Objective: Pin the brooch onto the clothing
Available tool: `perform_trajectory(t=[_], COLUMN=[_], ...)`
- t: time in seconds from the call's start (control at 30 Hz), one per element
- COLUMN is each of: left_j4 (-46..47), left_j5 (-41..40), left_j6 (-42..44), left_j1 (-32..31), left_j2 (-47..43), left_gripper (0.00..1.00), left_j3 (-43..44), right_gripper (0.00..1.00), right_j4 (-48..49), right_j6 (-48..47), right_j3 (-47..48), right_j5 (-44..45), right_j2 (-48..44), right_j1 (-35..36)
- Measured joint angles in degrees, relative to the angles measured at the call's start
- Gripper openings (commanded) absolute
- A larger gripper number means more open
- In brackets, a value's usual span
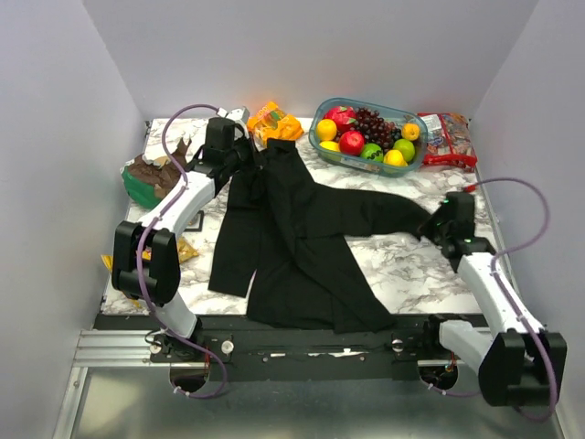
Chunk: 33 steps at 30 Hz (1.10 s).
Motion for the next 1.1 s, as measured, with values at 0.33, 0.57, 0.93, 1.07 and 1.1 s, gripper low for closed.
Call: perform_trajectory(t=[0.33, 0.57, 0.93, 1.07, 1.1], left_j4=[6.27, 9.79, 2.89, 1.6, 1.22], left_j5=[-5.46, -8.28, -11.85, -12.7, -12.94], left_j6=[-5.01, -6.93, -4.44, -3.87, -3.82], left_j1=[-11.3, -18.62, -25.99, -27.47, -27.78], left_j2=[-0.66, 10.73, 31.85, 36.48, 37.53], left_gripper=[0.0, 0.0, 0.0, 0.0, 0.0], left_j3=[3.82, 16.96, 42.58, 48.43, 49.77], right_gripper=[0.01, 0.01, 0.01, 0.01, 0.01], right_j4=[-3.04, -4.55, -5.6, -5.66, -5.66], right_j6=[-14.12, -18.71, -23.74, -24.92, -25.11], right_j3=[13.66, 18.25, 18.27, 18.27, 18.27], right_j5=[7.87, 12.09, 23.67, 27.43, 28.09], right_j2=[-1.73, 3.43, 2.99, 2.47, 2.14], right_j1=[-28.06, -35.28, -36.74, -36.74, -36.74])
